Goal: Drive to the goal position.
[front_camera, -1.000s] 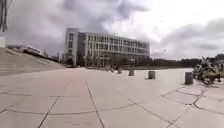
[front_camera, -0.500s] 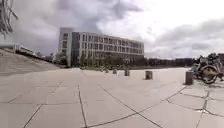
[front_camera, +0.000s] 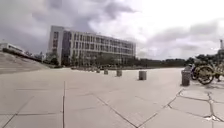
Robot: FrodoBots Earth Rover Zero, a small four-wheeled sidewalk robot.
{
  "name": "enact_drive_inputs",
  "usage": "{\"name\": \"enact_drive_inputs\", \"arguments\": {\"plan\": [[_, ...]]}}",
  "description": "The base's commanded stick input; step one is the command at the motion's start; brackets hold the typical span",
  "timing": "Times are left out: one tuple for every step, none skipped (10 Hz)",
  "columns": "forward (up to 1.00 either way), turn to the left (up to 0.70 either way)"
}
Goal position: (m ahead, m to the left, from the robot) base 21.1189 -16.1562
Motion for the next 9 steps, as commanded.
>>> {"name": "enact_drive_inputs", "arguments": {"plan": [[0.70,-0.23],[0.70,-0.23],[0.70,-0.23],[0.70,-0.23],[0.70,-0.23],[0.70,-0.23],[0.70,-0.23],[0.70,-0.23],[0.70,-0.23]]}}
